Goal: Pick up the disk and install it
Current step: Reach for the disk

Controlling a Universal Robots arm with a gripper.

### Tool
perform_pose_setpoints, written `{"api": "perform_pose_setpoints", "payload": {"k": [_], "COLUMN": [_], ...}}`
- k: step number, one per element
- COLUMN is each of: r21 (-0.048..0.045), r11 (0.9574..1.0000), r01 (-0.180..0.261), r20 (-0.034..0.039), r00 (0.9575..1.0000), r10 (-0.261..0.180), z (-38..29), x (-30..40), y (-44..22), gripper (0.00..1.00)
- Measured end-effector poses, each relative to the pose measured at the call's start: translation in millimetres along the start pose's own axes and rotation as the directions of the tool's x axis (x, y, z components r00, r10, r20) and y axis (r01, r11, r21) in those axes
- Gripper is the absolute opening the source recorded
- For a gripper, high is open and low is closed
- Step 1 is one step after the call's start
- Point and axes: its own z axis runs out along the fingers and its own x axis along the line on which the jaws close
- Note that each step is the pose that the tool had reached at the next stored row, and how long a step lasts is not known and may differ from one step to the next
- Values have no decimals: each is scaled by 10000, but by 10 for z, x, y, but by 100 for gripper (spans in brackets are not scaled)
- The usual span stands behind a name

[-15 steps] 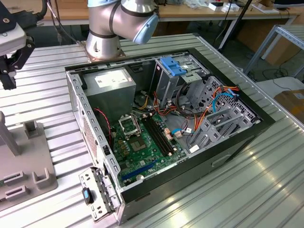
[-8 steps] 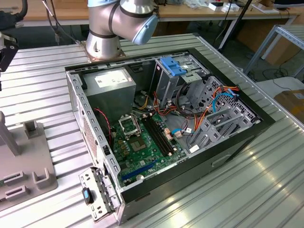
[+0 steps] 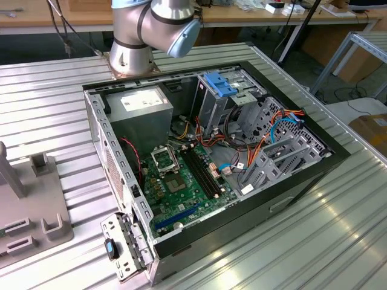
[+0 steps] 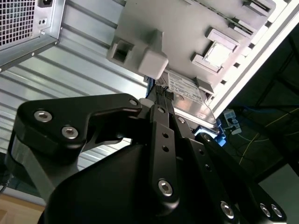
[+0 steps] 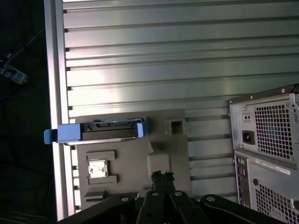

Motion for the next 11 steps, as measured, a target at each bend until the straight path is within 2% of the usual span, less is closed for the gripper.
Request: {"api": "perform_pose_setpoints", "payload": {"k": [1, 4, 7, 11], "r21": [0, 0, 1, 1], "r11": [10000, 10000, 10000, 10000], "r01": [0, 0, -2, -10], "r20": [0, 0, -1, -1], "r00": [10000, 10000, 10000, 10000], "r10": [0, 0, 2, 10], "z": [-1, -3, -7, -11], "x": [66, 163, 373, 551], "y": [-5, -12, -28, -42], "gripper": [11, 11, 11, 11]}}
